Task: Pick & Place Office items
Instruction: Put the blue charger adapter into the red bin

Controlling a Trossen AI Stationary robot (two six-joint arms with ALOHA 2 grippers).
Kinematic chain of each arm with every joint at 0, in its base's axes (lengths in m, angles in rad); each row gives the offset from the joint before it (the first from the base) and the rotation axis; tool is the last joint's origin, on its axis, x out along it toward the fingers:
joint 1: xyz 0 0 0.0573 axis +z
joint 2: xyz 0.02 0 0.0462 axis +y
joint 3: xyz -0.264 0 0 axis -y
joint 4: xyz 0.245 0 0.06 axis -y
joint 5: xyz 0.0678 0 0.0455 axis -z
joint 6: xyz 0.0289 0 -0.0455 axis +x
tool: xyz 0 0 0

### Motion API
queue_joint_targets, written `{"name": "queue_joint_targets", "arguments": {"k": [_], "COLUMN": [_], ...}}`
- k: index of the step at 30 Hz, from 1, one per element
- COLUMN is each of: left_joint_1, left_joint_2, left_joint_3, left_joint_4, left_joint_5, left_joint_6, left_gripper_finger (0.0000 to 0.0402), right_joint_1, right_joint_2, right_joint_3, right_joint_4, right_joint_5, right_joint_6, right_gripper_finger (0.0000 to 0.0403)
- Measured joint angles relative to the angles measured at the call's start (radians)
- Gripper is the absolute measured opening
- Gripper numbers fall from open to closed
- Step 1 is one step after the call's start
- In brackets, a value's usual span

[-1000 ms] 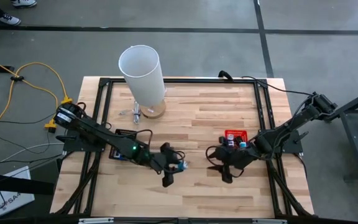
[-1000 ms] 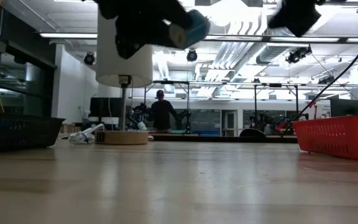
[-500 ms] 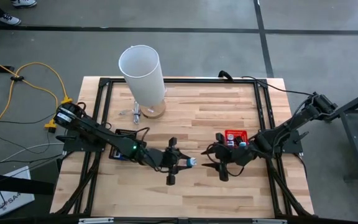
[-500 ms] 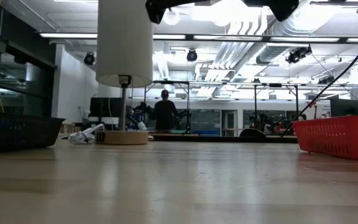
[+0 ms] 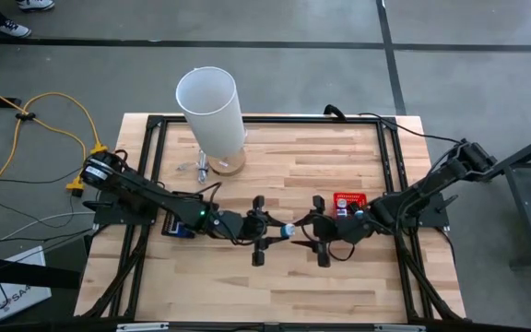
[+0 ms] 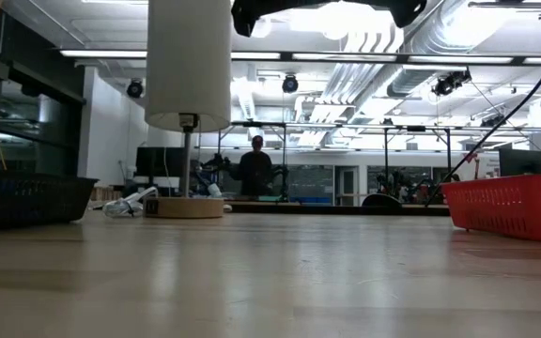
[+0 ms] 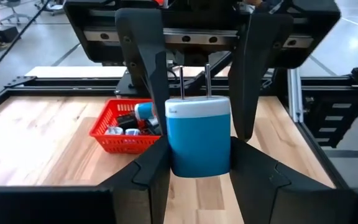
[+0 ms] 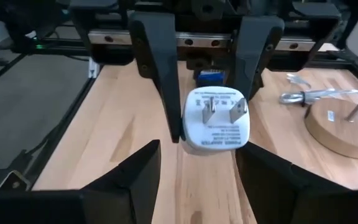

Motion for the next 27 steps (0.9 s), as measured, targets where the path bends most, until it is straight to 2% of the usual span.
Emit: {"name": "queue_joint_targets", "arguments": {"k": [22,27], "left_joint_1": [-0.007,-0.007], "left_joint_2": [0.000,0.000], "left_joint_3": [0.000,0.000], "left_joint_4": [0.015,0.020], "left_joint_5": [0.001,0.001], "left_joint_6": [0.026,0.027], "left_gripper_finger": [0.0133,0.0133], "right_joint_1": [-0.008,-0.008], "right_joint_2": [0.000,0.000], "right_joint_3": [0.000,0.000], "right_joint_4": [0.092,0.090], "right_joint_5": [0.001,0.002], "right_joint_6": [-0.053,-0.053], "right_gripper_finger": [0.0194,0.0177]}}
